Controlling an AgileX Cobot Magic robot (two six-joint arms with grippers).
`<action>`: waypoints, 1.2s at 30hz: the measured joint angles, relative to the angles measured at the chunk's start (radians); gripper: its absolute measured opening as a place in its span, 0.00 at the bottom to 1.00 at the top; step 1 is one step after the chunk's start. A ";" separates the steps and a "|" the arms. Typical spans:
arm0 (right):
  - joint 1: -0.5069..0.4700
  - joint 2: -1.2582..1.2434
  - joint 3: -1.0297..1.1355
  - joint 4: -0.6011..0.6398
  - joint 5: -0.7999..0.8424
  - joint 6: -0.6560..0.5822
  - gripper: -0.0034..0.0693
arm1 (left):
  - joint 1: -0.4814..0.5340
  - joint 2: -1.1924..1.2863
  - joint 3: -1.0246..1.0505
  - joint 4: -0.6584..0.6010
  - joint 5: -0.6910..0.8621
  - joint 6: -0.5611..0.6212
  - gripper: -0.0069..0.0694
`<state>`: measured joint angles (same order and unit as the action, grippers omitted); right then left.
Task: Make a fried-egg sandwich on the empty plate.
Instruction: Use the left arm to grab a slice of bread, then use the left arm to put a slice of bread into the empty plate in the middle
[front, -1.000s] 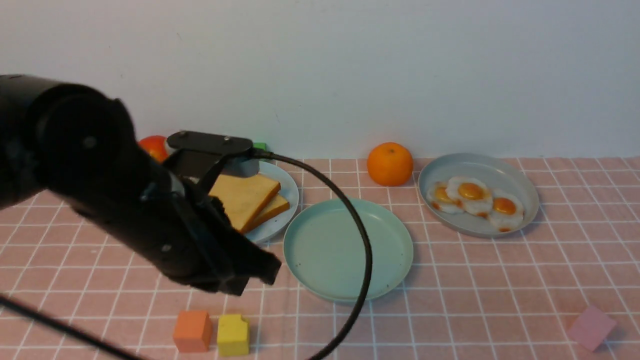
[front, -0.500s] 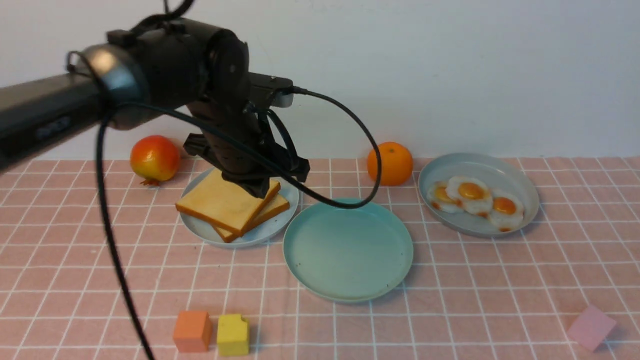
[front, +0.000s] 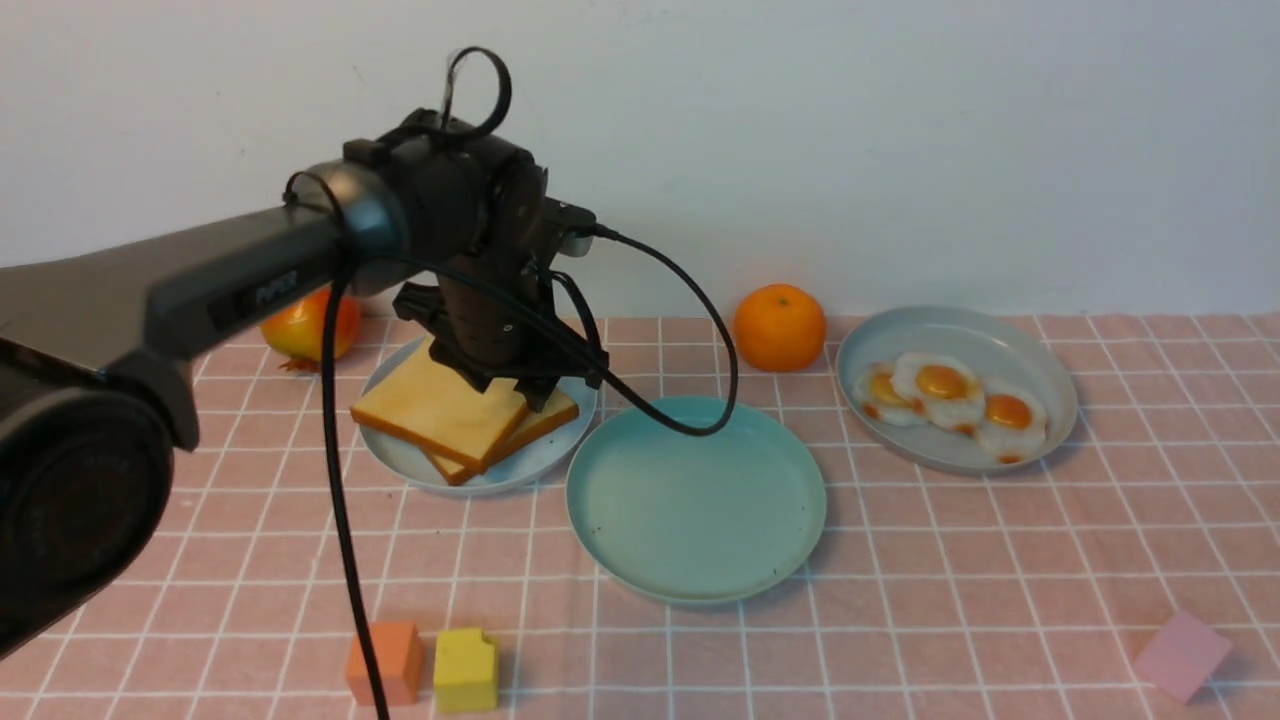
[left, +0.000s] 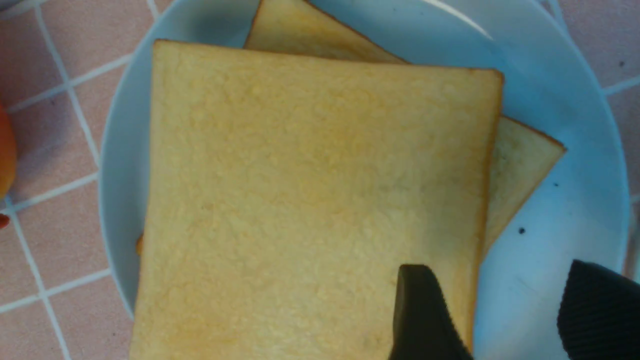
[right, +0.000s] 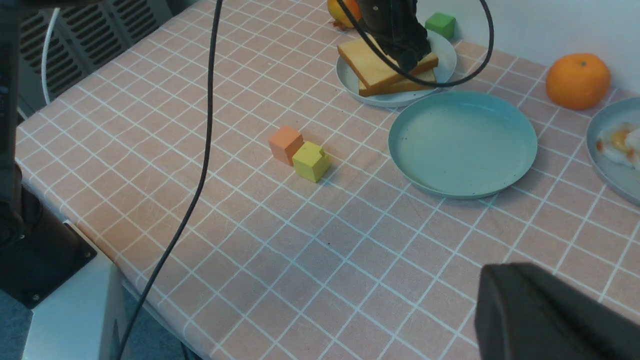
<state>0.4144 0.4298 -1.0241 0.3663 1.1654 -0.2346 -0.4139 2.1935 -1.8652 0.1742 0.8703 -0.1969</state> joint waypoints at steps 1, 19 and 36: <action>0.000 0.000 0.000 0.003 0.002 0.000 0.06 | 0.002 0.006 0.000 0.005 -0.006 0.000 0.65; 0.000 0.000 0.000 0.051 0.021 0.049 0.07 | 0.000 0.083 -0.011 0.105 -0.057 0.001 0.48; 0.000 0.000 -0.001 0.068 0.073 0.049 0.08 | -0.095 -0.194 0.001 -0.005 -0.003 0.097 0.12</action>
<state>0.4144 0.4298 -1.0252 0.4340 1.2379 -0.1852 -0.5092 1.9998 -1.8647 0.1690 0.8676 -0.0995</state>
